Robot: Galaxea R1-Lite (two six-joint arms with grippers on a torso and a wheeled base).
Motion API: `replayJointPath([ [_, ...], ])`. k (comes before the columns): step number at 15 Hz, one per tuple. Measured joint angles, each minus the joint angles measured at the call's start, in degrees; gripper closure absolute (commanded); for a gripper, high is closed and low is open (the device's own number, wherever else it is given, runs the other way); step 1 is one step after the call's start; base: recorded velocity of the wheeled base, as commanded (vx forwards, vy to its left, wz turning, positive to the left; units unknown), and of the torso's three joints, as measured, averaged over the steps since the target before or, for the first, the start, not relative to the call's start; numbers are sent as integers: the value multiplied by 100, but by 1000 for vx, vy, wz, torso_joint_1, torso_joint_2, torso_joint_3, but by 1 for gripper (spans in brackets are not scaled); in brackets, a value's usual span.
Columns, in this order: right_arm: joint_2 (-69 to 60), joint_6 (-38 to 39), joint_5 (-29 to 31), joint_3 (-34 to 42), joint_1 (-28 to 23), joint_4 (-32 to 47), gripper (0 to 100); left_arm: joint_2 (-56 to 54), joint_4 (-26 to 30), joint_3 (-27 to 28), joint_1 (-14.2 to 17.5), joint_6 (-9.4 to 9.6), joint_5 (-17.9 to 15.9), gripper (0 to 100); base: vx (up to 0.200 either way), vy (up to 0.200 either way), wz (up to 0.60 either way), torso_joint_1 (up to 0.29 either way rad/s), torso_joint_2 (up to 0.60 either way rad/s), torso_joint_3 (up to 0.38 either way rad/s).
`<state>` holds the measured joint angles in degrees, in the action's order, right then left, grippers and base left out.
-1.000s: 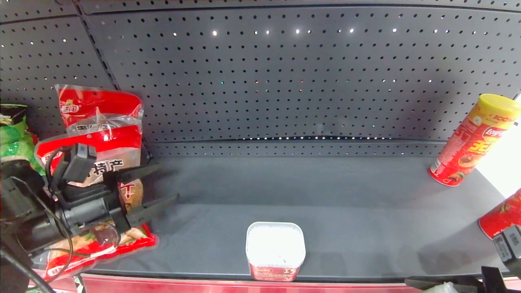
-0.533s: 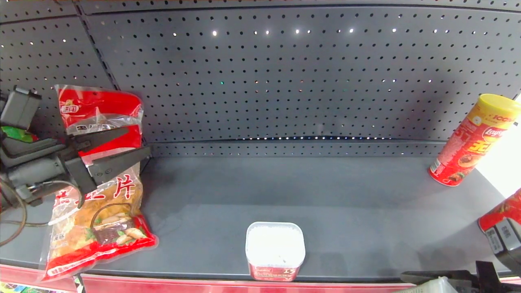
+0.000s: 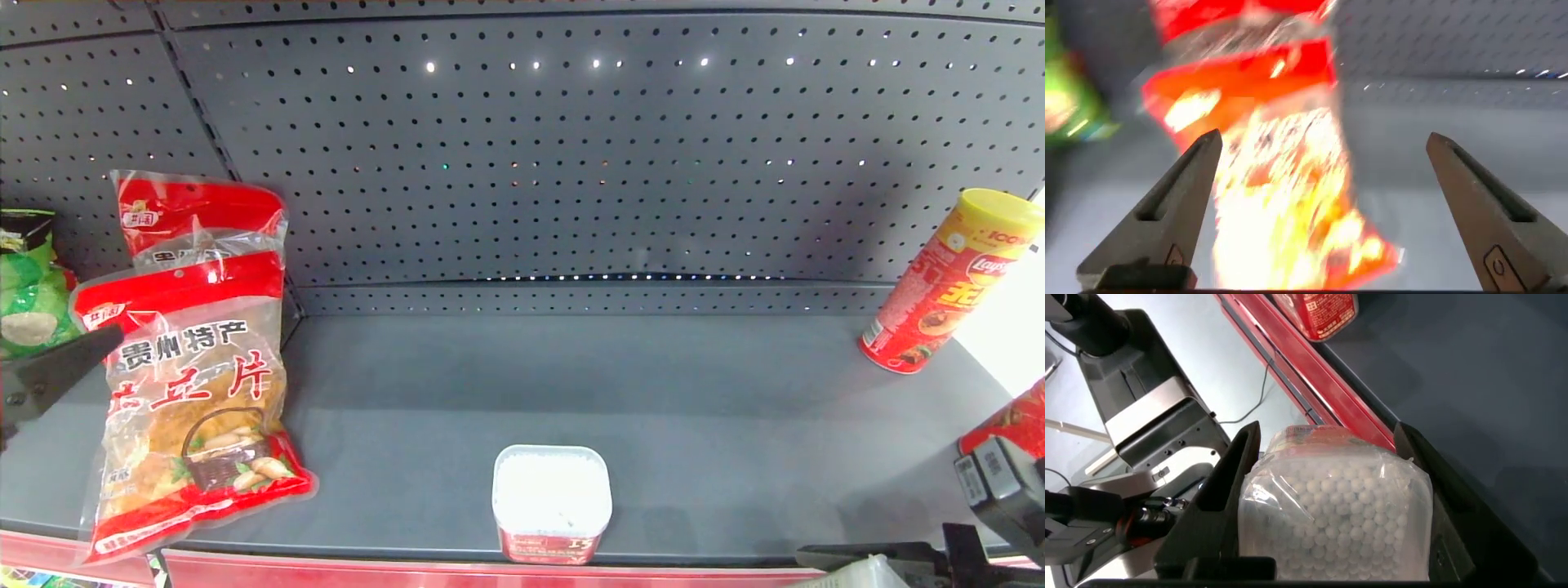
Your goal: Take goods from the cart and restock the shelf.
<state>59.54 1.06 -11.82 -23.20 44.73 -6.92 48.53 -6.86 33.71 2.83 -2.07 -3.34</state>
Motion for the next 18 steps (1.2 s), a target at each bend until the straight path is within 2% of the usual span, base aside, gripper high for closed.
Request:
replayJointPath([
  [2, 0, 2, 0, -20, 0, 0, 100, -846, 501, -321, 4, 60, 236, 0, 0, 0, 0, 0, 0, 0],
  [4, -33, 24, -2, -22, 0, -5, 100, -1849, 944, -846, 9, 117, 301, 0, 0, 0, 0, 0, 0, 0],
  [7, -78, 55, -2, -4, 33, -7, 100, -3357, 1321, -2083, -38, 313, 48, 0, 0, 0, 0, 0, 0, 0],
  [9, -116, 63, -2, -4, 39, -10, 100, -4018, 814, -2831, -66, 463, 110, 0, 0, 0, 0, 0, 0, 0],
  [11, -149, 68, 6, -4, 30, -10, 100, -4328, 618, -3176, -90, 505, 234, 0, 0, 0, 0, 0, 0, 0],
  [12, -160, 68, 17, -4, 20, -5, 100, -4409, 591, -3244, -99, 513, 410, 0, 0, 0, 0, 0, 0, 0],
  [13, -163, 68, 26, -6, -2, -5, 100, -4476, 534, -3291, -107, 502, 563, 0, 0, 0, 0, 0, 0, 0],
  [14, -152, 71, 33, -30, -38, -2, 100, -4551, 477, -3318, -143, 414, 607, 0, 0, 0, 0, 0, 0, 0],
  [15, -127, 68, 37, -55, -74, -5, 100, -4645, 475, -3335, -184, 221, 618, 0, 0, 0, 0, 0, 0, 0],
  [16, -87, 72, 39, -85, -93, 0, 100, -4728, 622, -3346, -219, 126, 627, 0, 0, 0, 0, 0, 0, 0],
  [18, 49, 99, 37, -218, -138, 1, 100, -4815, 700, -3360, -243, 84, 634, 0, 0, 0, 0, 0, 0, 0],
])
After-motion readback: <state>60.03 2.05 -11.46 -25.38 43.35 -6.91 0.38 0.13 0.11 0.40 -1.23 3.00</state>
